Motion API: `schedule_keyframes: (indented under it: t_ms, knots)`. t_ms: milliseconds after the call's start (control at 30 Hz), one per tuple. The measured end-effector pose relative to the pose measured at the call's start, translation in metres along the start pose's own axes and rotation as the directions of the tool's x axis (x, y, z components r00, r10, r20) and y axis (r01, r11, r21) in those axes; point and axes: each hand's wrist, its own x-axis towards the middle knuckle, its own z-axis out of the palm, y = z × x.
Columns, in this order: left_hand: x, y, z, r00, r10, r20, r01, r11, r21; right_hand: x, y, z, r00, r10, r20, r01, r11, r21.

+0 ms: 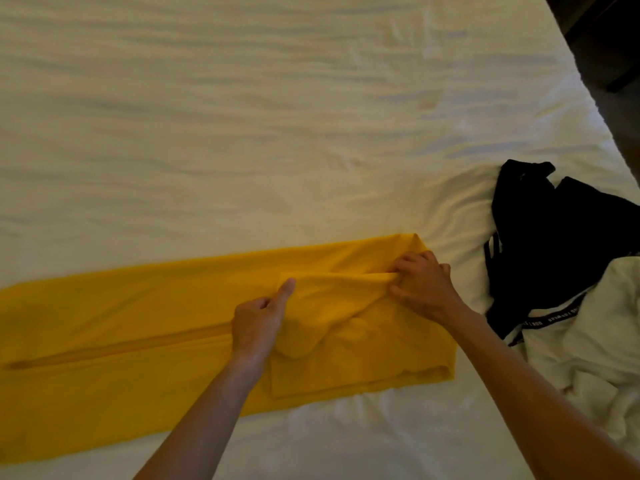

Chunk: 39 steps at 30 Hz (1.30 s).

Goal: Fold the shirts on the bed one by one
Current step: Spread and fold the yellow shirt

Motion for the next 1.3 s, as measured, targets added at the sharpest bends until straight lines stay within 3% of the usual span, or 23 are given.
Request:
schedule_keyframes:
  t_ms: [67,167,200,400,500,600,667,733,767,800,867,933,1000,1067,1233,1300]
  knots:
    - [0.003,0.01,0.001,0.996,0.04,0.084,-0.039,0.999,-0.008,0.003,0.001,-0.001,1.0,0.01,0.023,-0.01,1.0,-0.009]
    - [0.0,0.015,0.003,0.933,0.333,0.134,-0.316,0.939,-0.131,0.006,0.004,0.0,0.998,0.028,0.048,-0.028,1.0,0.006]
    - [-0.002,0.015,0.003,0.919,0.375,0.119,-0.347,0.915,-0.204,0.007,0.004,0.0,0.997,0.039,0.061,-0.04,0.999,0.012]
    - [-0.008,-0.014,0.013,0.971,0.238,-0.013,-0.237,0.958,-0.163,0.012,0.003,-0.006,0.987,0.067,0.148,-0.079,0.994,0.075]
    - [-0.007,-0.017,0.012,0.955,0.264,-0.136,-0.283,0.947,-0.151,0.011,-0.001,-0.012,0.985,0.095,0.141,-0.114,0.985,0.13]
    - [-0.005,-0.017,0.011,0.915,0.327,-0.234,-0.359,0.927,-0.108,0.003,-0.014,-0.007,0.989,0.147,-0.009,-0.145,0.983,0.111]
    - [-0.006,-0.018,0.01,0.913,0.315,-0.259,-0.344,0.936,-0.075,-0.012,-0.03,0.008,0.945,0.163,-0.285,-0.18,0.983,-0.033]
    - [-0.009,-0.022,0.012,0.892,0.328,-0.311,-0.326,0.943,0.059,-0.033,-0.056,0.028,0.871,0.064,-0.486,-0.122,0.988,-0.09]
    - [-0.014,-0.024,0.015,0.852,0.405,-0.331,-0.36,0.913,0.191,-0.043,-0.071,0.04,0.868,-0.01,-0.496,-0.031,0.997,-0.076]
    - [-0.019,-0.026,0.019,0.809,0.498,-0.312,-0.405,0.857,0.32,-0.051,-0.084,0.054,0.887,-0.094,-0.453,0.067,0.995,-0.074]
    - [-0.025,-0.031,0.025,0.778,0.615,-0.127,-0.507,0.734,0.453,-0.064,-0.104,0.084,0.934,-0.204,-0.292,0.184,0.978,-0.094]
    - [-0.02,-0.043,0.027,0.769,0.633,0.092,-0.584,0.636,0.505,-0.071,-0.115,0.103,0.966,-0.176,-0.19,0.151,0.979,-0.136]
    - [-0.005,-0.059,0.016,0.753,0.624,0.208,-0.613,0.55,0.567,-0.071,-0.124,0.111,0.979,-0.09,-0.181,0.065,0.988,-0.137]
    - [0.015,-0.075,-0.006,0.742,0.619,0.259,-0.613,0.47,0.635,-0.071,-0.134,0.115,0.971,-0.065,-0.232,0.045,0.995,-0.092]
    - [0.067,-0.114,-0.1,0.742,0.602,0.295,-0.574,0.343,0.743,-0.077,-0.197,0.136,0.939,-0.249,-0.237,0.228,0.967,-0.111]
    - [0.086,-0.129,-0.154,0.777,0.565,0.276,-0.52,0.331,0.787,-0.085,-0.231,0.149,0.918,-0.31,-0.248,0.301,0.951,-0.074]
